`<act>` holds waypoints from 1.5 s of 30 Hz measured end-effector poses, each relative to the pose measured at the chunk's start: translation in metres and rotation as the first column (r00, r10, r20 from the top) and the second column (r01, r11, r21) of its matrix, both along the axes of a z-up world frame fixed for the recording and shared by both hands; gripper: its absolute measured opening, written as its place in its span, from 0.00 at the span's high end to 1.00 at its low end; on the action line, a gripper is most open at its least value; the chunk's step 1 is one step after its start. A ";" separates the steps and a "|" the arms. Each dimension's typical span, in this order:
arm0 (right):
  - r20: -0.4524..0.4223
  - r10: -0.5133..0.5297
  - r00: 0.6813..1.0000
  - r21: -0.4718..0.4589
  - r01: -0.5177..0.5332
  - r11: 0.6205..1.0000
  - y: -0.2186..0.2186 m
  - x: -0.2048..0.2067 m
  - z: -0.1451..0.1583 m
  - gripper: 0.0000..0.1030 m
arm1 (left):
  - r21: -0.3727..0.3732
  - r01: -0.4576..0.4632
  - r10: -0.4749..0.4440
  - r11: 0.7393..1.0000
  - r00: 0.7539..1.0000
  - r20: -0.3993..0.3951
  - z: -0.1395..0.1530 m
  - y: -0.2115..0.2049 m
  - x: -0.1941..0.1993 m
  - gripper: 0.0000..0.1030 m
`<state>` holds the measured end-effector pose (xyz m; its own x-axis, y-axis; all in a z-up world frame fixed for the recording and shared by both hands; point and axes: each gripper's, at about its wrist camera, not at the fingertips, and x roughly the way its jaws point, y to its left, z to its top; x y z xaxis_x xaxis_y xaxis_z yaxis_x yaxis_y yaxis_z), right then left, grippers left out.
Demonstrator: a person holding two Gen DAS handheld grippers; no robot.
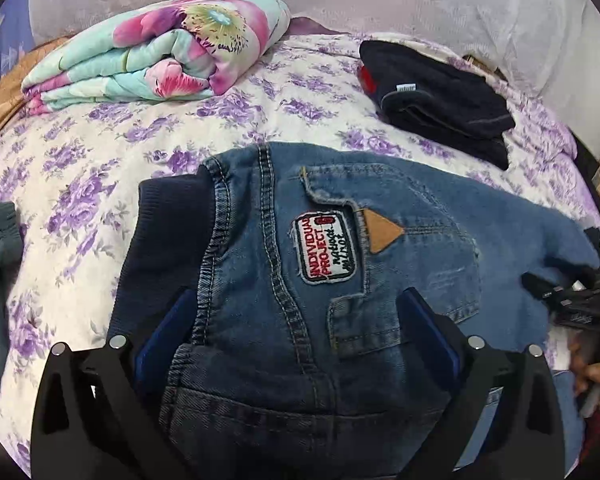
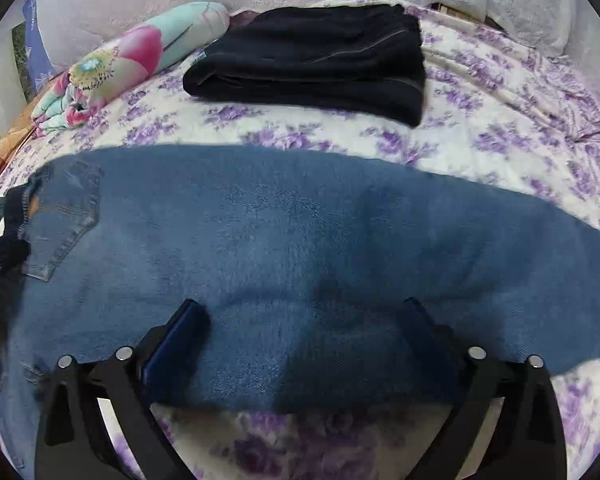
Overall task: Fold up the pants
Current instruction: 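Lay the small jeans flat on the bed with the left gripper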
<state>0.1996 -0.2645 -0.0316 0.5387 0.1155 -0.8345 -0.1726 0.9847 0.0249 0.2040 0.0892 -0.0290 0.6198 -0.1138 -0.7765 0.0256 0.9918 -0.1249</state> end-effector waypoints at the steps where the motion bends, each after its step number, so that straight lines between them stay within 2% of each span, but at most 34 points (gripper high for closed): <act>1: 0.016 -0.013 1.000 0.007 0.013 1.000 -0.003 -0.003 0.004 0.04 | -0.013 0.005 -0.005 1.000 1.000 0.030 0.007 0.001 -0.005 0.05; 3: 0.099 -0.051 0.994 0.101 0.040 0.994 -0.013 -0.012 0.017 0.03 | -0.070 0.021 -0.013 0.997 0.993 0.114 0.026 0.004 -0.016 0.05; 5: 0.105 -0.050 0.993 0.176 0.031 0.984 -0.009 -0.011 0.029 0.03 | -0.158 0.049 -0.015 0.986 0.978 0.207 0.045 0.009 -0.025 0.05; 6: 0.111 -0.037 0.993 0.195 0.015 0.981 0.001 -0.008 0.035 0.03 | -0.186 0.060 -0.017 0.981 0.974 0.227 0.051 0.010 -0.022 0.05; 7: 0.116 -0.021 0.993 0.196 -0.002 0.981 0.012 -0.003 0.040 0.03 | -0.193 0.064 -0.021 0.979 0.977 0.213 0.051 0.010 -0.014 0.05; 9: 0.103 0.037 0.994 0.153 -0.052 0.987 0.043 0.013 0.040 0.03 | -0.146 0.061 -0.043 0.987 0.992 0.120 0.035 0.005 0.009 0.05; 11: 0.024 0.105 0.994 0.064 -0.107 0.992 0.081 0.028 0.016 0.03 | -0.016 0.038 -0.039 0.999 0.998 -0.050 -0.004 -0.001 0.038 0.05; 12: -0.028 0.116 0.993 -0.015 -0.116 0.993 0.096 0.036 -0.004 0.03 | 0.071 0.056 -0.054 0.996 0.998 -0.031 -0.006 -0.014 0.036 0.05; 13: 0.008 0.125 0.992 -0.089 -0.124 0.988 0.105 0.032 -0.010 0.03 | 0.132 0.068 -0.065 0.989 0.998 -0.028 -0.005 -0.024 0.033 0.05; 15: 0.018 0.135 0.991 -0.102 -0.133 0.986 0.106 0.027 -0.005 0.03 | 0.215 0.096 -0.094 0.972 0.995 -0.020 -0.007 -0.039 0.028 0.05; 16: 0.016 0.142 0.990 -0.084 -0.140 0.987 0.103 0.027 -0.005 0.03 | 0.215 0.097 -0.096 0.972 0.995 -0.015 -0.005 -0.038 0.028 0.05; 18: 0.046 0.133 0.990 0.018 -0.134 0.991 0.089 0.024 0.002 0.03 | 0.176 0.107 -0.112 0.979 0.993 0.022 0.006 -0.032 0.023 0.05; 20: 0.150 0.111 0.982 0.163 -0.136 0.977 0.069 0.013 0.021 0.03 | 0.140 0.088 -0.105 0.986 0.987 0.122 0.028 -0.016 0.011 0.05; 22: 0.220 0.087 0.972 0.226 -0.137 0.964 0.060 0.006 0.034 0.03 | 0.139 0.052 -0.076 0.989 0.981 0.176 0.040 -0.001 0.003 0.05; 23: 0.213 0.085 0.973 0.220 -0.132 0.967 0.059 0.007 0.033 0.03 | 0.138 0.038 -0.061 0.990 0.985 0.162 0.040 0.008 0.004 0.05; 24: 0.161 0.096 0.982 0.194 -0.127 0.973 0.063 0.013 0.025 0.03 | 0.125 0.032 -0.045 0.992 0.993 0.108 0.034 0.020 0.011 0.05; 26: -0.017 0.119 0.993 0.115 -0.116 0.987 0.077 0.031 -0.005 0.03 | 0.046 0.004 -0.002 0.999 0.999 -0.037 0.012 0.040 0.025 0.05; 27: 0.006 0.131 0.991 0.046 -0.131 0.990 0.087 0.026 -0.003 0.03 | -0.018 -0.029 0.026 0.999 0.992 -0.123 -0.003 0.050 0.036 0.05; 28: 0.016 0.145 0.989 -0.020 -0.145 0.989 0.097 0.023 -0.001 0.03 | -0.021 -0.058 0.056 0.998 0.994 -0.091 -0.002 0.054 0.037 0.05; 30: 0.029 0.158 0.987 -0.051 -0.156 0.986 0.101 0.018 0.000 0.03 | -0.018 -0.045 0.043 0.999 0.995 -0.092 0.002 0.051 0.036 0.05; 31: 0.038 0.178 0.983 -0.020 -0.178 0.984 0.099 0.017 0.004 0.03 | -0.005 -0.042 0.042 0.999 0.995 -0.086 0.003 0.049 0.035 0.05; 32: 0.081 0.203 0.976 0.065 -0.209 0.976 0.089 0.015 0.013 0.03 | -0.005 -0.038 0.038 0.999 0.997 -0.070 0.007 0.048 0.033 0.05; 35: 0.300 0.182 0.936 0.277 -0.268 0.923 0.053 -0.002 0.049 0.03 | -0.068 0.001 0.000 0.998 1.000 0.008 0.022 0.050 0.028 0.05; 38: 0.433 0.178 0.884 0.297 -0.326 0.897 0.028 -0.011 0.067 0.03 | -0.128 0.051 -0.045 0.990 0.998 0.051 0.029 0.056 0.032 0.05; 39: 0.441 0.192 0.877 0.284 -0.339 0.897 0.024 -0.011 0.065 0.03 | -0.137 0.060 -0.055 0.989 0.998 0.042 0.028 0.058 0.037 0.05; 41: 0.388 0.217 0.896 0.265 -0.334 0.905 0.016 -0.005 0.063 0.03 | -0.158 0.072 -0.076 0.985 0.997 -0.020 0.016 0.063 0.053 0.05; 43: 0.368 0.244 0.897 0.259 -0.351 0.900 0.015 0.000 0.061 0.03 | -0.225 0.075 -0.092 0.971 0.994 -0.065 0.007 0.069 0.062 0.05; 45: 0.376 0.280 0.883 0.181 -0.366 0.913 0.016 0.003 0.064 0.03 | -0.263 0.087 -0.102 0.961 0.994 -0.042 0.009 0.075 0.064 0.05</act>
